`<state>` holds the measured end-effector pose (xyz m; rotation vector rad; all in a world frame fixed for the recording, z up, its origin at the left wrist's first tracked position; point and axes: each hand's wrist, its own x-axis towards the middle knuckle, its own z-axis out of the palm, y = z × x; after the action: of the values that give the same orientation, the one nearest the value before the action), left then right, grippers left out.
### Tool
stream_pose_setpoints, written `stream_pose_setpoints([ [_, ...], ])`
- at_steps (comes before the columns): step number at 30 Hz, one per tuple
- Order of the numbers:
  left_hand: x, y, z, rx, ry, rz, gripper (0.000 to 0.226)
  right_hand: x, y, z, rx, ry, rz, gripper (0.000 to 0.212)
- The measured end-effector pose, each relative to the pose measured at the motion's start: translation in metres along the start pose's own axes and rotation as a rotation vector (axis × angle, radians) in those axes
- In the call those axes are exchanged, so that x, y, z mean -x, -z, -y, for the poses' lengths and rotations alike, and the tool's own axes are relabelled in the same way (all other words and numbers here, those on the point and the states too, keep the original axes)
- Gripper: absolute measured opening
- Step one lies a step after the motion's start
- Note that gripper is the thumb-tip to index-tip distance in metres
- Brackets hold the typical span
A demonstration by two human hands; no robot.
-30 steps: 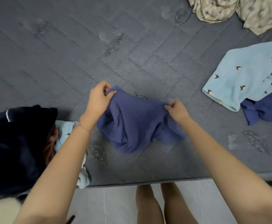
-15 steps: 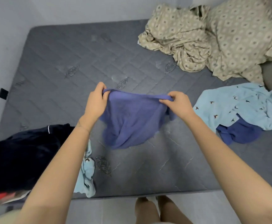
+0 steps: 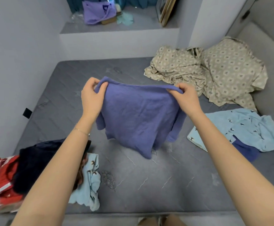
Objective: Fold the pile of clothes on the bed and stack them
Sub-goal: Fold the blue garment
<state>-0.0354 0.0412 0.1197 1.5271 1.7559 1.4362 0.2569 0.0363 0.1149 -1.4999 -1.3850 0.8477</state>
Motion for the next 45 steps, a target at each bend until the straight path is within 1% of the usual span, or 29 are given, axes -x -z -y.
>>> stream_pose_setpoints([
  [2, 0.001, 0.007, -0.009, 0.009, 0.008, -0.003, 0.022, -0.002, 0.008, 0.012, 0.002, -0.009, 0.076, 0.036],
  [5, 0.008, 0.008, -0.01, -0.015, 0.057, 0.047, 0.023, -0.003, 0.013, 0.02, -0.004, -0.103, 0.203, 0.016],
  [6, 0.012, 0.006, -0.009, -0.017, 0.084, 0.072, 0.024, -0.002, 0.013, 0.022, -0.034, -0.149, 0.24, 0.015],
  [8, 0.02, -0.002, -0.006, -0.022, 0.131, 0.113, 0.026, 0.001, 0.008, 0.023, -0.098, -0.198, 0.286, 0.022],
  [10, 0.027, -0.014, -0.006, -0.01, 0.162, 0.165, 0.027, 0.001, 0.001, 0.022, -0.165, -0.21, 0.274, 0.022],
  [12, 0.035, -0.027, -0.008, 0.032, 0.175, 0.223, 0.023, 0.002, -0.008, 0.02, -0.218, -0.225, 0.252, 0.022],
  [15, 0.048, -0.045, -0.017, 0.182, 0.181, 0.33, 0.016, 0.006, -0.024, 0.014, -0.203, -0.271, 0.277, 0.049],
  [17, 0.056, -0.057, -0.025, 0.256, 0.154, 0.418, 0.019, 0.011, -0.036, 0.012, -0.188, -0.267, 0.303, 0.057],
  [18, 0.059, -0.063, -0.029, 0.281, 0.147, 0.457, 0.018, 0.015, -0.042, 0.01, -0.2, -0.271, 0.319, 0.055],
  [20, 0.064, -0.072, -0.035, 0.32, 0.151, 0.52, 0.018, 0.021, -0.05, 0.008, -0.229, -0.293, 0.337, 0.043],
  [21, 0.067, -0.076, -0.037, 0.33, 0.159, 0.551, 0.019, 0.023, -0.053, 0.007, -0.217, -0.304, 0.32, 0.04],
  [24, 0.078, -0.083, -0.035, 0.405, 0.195, 0.635, 0.019, 0.025, -0.054, 0.003, -0.165, -0.343, 0.199, 0.04],
  [25, 0.083, -0.085, -0.034, 0.44, 0.218, 0.646, 0.024, 0.024, -0.053, 0.002, -0.181, -0.374, 0.18, 0.04],
  [27, 0.088, -0.09, -0.032, 0.448, 0.238, 0.671, 0.038, 0.023, -0.051, 0.003, -0.261, -0.461, 0.192, 0.036],
  [28, 0.089, -0.092, -0.032, 0.42, 0.225, 0.686, 0.041, 0.023, -0.05, 0.003, -0.342, -0.512, 0.199, 0.033],
  [31, 0.086, -0.097, -0.031, 0.275, 0.157, 0.699, 0.036, 0.023, -0.046, 0.006, -0.754, -0.659, 0.209, 0.032],
  [32, 0.084, -0.098, -0.03, 0.219, 0.13, 0.684, 0.032, 0.023, -0.043, 0.006, -0.805, -0.666, 0.221, 0.033],
  [35, 0.08, -0.102, -0.025, 0.147, 0.056, 0.646, 0.014, 0.024, -0.033, 0.006, -0.723, -0.618, 0.338, 0.029],
  [37, 0.076, -0.104, -0.021, 0.175, 0.104, 0.621, 0.016, 0.023, -0.023, 0.006, -0.632, -0.603, 0.417, 0.023],
  [38, 0.074, -0.103, -0.018, 0.205, 0.145, 0.601, 0.02, 0.022, -0.019, 0.004, -0.534, -0.581, 0.429, 0.021],
  [39, 0.072, -0.102, -0.015, 0.237, 0.178, 0.587, 0.022, 0.019, -0.014, 0.0, -0.406, -0.543, 0.405, 0.021],
  [40, 0.07, -0.1, -0.011, 0.264, 0.202, 0.586, 0.022, 0.016, -0.009, -0.006, -0.275, -0.486, 0.351, 0.022],
  [42, 0.066, -0.096, -0.005, 0.293, 0.226, 0.625, 0.021, 0.009, 0.002, -0.02, -0.023, -0.31, 0.22, 0.025],
  [43, 0.063, -0.094, -0.004, 0.309, 0.229, 0.646, 0.021, 0.005, 0.006, -0.025, 0.066, -0.216, 0.199, 0.026],
  [44, 0.062, -0.092, -0.004, 0.335, 0.234, 0.661, 0.02, 0.003, 0.009, -0.028, 0.111, -0.136, 0.233, 0.029],
  [45, 0.059, -0.09, -0.005, 0.367, 0.243, 0.672, 0.019, 0.003, 0.009, -0.029, 0.12, -0.071, 0.302, 0.036],
])
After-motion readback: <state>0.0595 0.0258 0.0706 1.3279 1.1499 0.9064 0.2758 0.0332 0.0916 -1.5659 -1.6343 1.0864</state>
